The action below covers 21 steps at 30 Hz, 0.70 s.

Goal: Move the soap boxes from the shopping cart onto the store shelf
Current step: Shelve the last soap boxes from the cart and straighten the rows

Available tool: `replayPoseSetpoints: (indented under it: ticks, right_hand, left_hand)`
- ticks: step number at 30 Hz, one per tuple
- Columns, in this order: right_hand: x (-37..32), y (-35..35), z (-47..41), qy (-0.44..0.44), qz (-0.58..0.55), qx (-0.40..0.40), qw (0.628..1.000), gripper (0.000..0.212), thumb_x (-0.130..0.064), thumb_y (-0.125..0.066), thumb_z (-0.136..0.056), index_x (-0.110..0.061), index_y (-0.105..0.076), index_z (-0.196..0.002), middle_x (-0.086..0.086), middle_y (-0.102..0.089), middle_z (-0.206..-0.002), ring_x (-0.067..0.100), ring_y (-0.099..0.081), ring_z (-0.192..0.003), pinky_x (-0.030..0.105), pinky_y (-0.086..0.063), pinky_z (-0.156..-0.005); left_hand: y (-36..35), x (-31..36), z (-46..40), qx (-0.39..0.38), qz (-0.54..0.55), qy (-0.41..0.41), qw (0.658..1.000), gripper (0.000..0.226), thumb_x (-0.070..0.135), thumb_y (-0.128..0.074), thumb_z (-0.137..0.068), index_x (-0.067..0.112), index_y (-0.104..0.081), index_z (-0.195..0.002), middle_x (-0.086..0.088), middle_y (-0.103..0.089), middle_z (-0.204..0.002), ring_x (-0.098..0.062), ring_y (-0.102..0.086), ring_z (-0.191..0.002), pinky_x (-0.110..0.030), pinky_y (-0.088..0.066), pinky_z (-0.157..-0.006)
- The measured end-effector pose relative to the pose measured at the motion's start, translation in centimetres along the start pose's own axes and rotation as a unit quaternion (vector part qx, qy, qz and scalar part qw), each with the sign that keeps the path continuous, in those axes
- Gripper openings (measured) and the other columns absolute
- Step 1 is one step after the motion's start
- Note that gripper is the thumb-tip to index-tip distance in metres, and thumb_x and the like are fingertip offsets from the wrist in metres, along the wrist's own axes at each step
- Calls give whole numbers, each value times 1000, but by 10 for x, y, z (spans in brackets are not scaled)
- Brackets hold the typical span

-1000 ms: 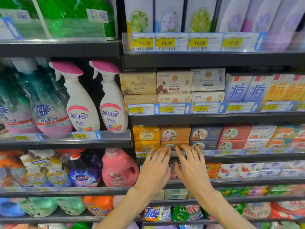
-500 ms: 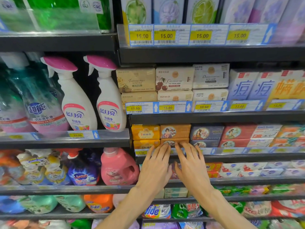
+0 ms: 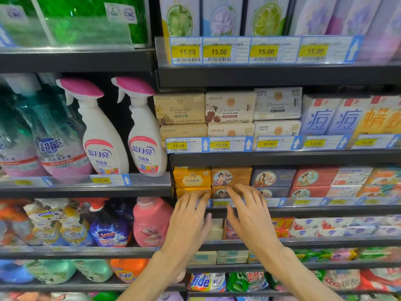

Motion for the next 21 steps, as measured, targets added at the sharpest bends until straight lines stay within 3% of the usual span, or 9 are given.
replayPoseSetpoints:
  ticks: [7,10,13,17,21]
  right_hand:
    - [-7,0,-4,0,-16,-13,1000,44,-22,-59,-91,-19,-52,-134,4,-49,-134,26,-45,-126,43,-42,-105]
    - [-6,12,-11,8,-21,18,1000,48,-16,-61,-90,-15,-51,-137,8,-50,-135,27,-46,-126,41,-45,-101]
    - [-5,20,-25,20,7,46,999,47,-12,-61,-90,-11,-50,-136,11,-50,-135,29,-46,-126,46,-41,-108]
    - [0,24,-44,34,72,51,995,42,-14,-64,-88,-11,-55,-129,11,-56,-128,31,-53,-117,46,-38,-110]
    - [16,16,-60,11,149,22,989,37,-12,-78,-74,-5,-66,-108,20,-66,-105,40,-63,-99,54,-48,-97]
  left_hand:
    - [5,0,-1,-9,26,7,1000,48,40,-47,-96,21,-45,-140,4,-42,-136,-15,-39,-129,-35,-44,-103]
    - [23,2,-4,32,29,-9,999,42,27,-51,-95,16,-51,-136,-2,-47,-136,-21,-40,-131,-36,-41,-105]
    - [38,3,-16,60,-31,-30,997,51,7,-57,-89,8,-49,-139,-10,-46,-142,-28,-35,-138,-42,-31,-114]
    - [51,-4,-36,54,-102,-18,993,56,3,-59,-81,11,-49,-135,-11,-52,-132,-33,-44,-126,-47,-27,-116]
    - [49,-16,-51,0,-154,-5,988,60,5,-79,-67,11,-58,-123,-13,-62,-118,-35,-55,-112,-47,-40,-106]
Point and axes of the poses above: each hand's wrist, its own z-axis away from the middle knuckle, its own y-axis out of the back of the hand, x = y × z, the point moved 7 cm from there along -z, towards the middle knuckle
